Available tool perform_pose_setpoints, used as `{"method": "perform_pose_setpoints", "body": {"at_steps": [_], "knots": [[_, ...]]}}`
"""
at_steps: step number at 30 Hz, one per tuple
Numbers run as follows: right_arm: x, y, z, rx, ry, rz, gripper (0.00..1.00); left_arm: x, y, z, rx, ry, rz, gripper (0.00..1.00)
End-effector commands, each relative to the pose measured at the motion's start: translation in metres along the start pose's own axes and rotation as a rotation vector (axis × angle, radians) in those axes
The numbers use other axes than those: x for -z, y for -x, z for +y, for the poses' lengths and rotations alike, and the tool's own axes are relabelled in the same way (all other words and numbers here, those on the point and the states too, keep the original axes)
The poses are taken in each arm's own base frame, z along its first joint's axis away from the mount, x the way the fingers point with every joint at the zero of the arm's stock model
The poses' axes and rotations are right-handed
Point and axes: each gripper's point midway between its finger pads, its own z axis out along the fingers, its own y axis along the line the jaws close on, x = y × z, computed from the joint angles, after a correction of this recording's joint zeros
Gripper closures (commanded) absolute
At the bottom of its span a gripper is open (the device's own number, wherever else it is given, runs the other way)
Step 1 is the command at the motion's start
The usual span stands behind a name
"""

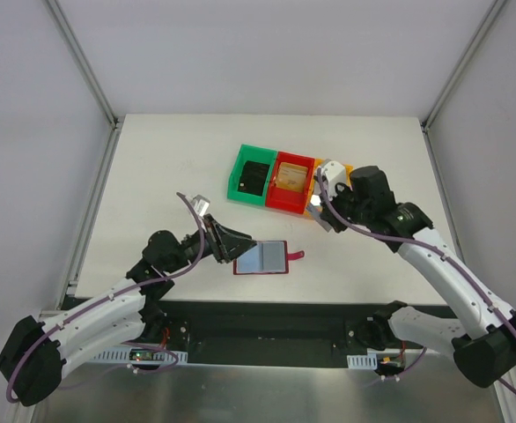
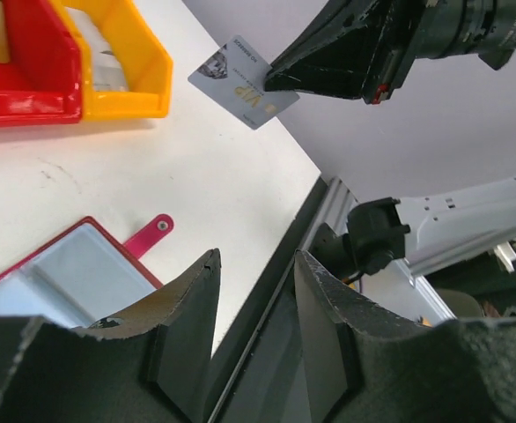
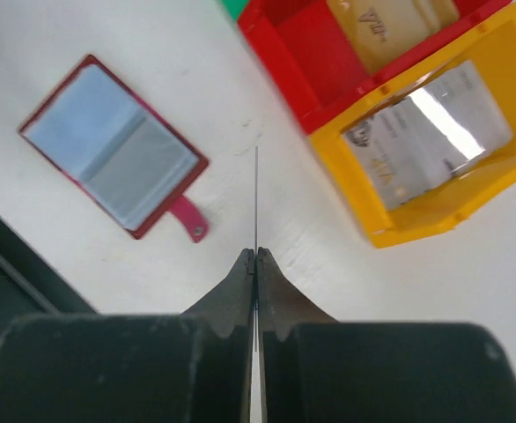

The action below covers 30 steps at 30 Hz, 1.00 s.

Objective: Take the credit cards out of the card holder
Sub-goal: Place the credit card in the storage box.

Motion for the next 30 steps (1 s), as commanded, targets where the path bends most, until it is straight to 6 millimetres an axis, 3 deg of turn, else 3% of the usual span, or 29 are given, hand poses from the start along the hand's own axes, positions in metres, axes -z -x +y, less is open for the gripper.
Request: {"method": "perform_pose_setpoints", "body": {"at_steps": [1, 4, 9, 20, 30], "knots": [[-0.003, 0.019, -0.050, 0.265, -0.161, -0.019, 1.00, 0.000, 0.009, 0.013, 0.003, 0.065, -0.056, 0.62], [-0.005, 0.035, -0.070, 0.255, -0.130, -0.039, 1.00, 0.001, 0.001, 0.015, 0.018, 0.063, -0.030, 0.63], [-0.025, 0.035, -0.093, 0.246, -0.061, -0.010, 1.00, 0.003, -0.012, 0.014, 0.062, 0.046, 0.016, 0.64], [-0.069, 0.016, -0.113, 0.254, 0.108, 0.043, 1.00, 0.012, -0.029, 0.024, 0.089, 0.079, 0.054, 0.66], [-0.092, -0.001, -0.131, 0.296, 0.163, 0.072, 1.00, 0.010, -0.035, 0.035, 0.099, 0.121, 0.072, 0.66]]}}
